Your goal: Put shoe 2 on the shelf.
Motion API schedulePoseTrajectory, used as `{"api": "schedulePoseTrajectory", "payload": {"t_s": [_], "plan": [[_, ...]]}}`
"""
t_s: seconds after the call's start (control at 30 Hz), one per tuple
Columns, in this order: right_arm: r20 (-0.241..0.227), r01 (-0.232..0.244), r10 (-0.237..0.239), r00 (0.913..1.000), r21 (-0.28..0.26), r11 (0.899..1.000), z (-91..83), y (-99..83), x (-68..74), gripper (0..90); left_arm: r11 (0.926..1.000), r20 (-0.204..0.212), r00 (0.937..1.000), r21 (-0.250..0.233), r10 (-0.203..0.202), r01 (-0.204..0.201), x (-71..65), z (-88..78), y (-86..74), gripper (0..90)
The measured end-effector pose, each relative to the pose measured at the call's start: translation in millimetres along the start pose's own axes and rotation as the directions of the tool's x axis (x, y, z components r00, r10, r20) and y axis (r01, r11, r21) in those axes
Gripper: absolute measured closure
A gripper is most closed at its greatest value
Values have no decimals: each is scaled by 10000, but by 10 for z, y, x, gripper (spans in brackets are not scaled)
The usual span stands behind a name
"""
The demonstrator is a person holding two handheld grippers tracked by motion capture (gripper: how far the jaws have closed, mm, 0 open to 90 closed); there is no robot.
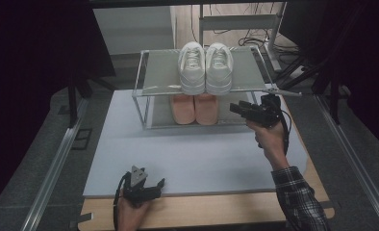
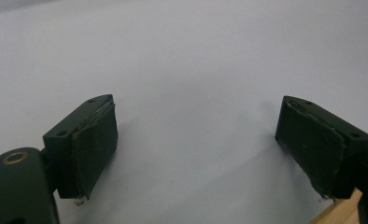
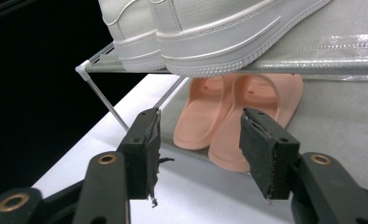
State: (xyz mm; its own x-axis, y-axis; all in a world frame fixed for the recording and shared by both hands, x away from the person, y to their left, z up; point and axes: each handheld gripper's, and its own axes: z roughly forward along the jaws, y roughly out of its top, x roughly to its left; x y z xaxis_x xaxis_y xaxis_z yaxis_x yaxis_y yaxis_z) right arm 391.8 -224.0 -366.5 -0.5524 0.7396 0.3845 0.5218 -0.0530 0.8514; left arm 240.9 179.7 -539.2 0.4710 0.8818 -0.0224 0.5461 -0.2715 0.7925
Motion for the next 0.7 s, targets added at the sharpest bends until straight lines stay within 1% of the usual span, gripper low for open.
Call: {"api": "schedulePoseTrajectory", "payload": {"t_s": [0.1,0.17,0.3,0.37,0.4,0.47,0.57,0.7], "plan": [[-2,82,-82,10000,36,10000,-16,-21,1,450,10000,-2,10000,1,2,-2,0,0,0,129],[38,246,-246,9997,59,9997,-23,-38,1,435,10000,1,10000,2,3,-3,0,0,0,130],[-136,341,-339,9993,137,9993,-40,-67,2,407,10000,-2,10000,-1,0,0,0,0,0,129],[-126,462,-460,9989,177,9988,-52,-84,11,393,10000,-1,10000,1,2,-2,0,0,0,130],[-158,590,-587,9981,208,9980,-58,-96,15,388,10000,-1,10000,1,2,-2,0,0,0,130],[-128,696,-692,9975,274,9972,-67,-114,27,369,10000,-1,10000,0,0,0,0,0,0,130],[-208,871,-864,9960,364,9955,-81,-149,43,348,10000,-3,10000,2,3,-3,0,0,0,130],[-132,1285,-1280,9917,509,9904,-92,-201,75,323,10000,-3,10000,0,4,-4,0,0,0,129]]}}
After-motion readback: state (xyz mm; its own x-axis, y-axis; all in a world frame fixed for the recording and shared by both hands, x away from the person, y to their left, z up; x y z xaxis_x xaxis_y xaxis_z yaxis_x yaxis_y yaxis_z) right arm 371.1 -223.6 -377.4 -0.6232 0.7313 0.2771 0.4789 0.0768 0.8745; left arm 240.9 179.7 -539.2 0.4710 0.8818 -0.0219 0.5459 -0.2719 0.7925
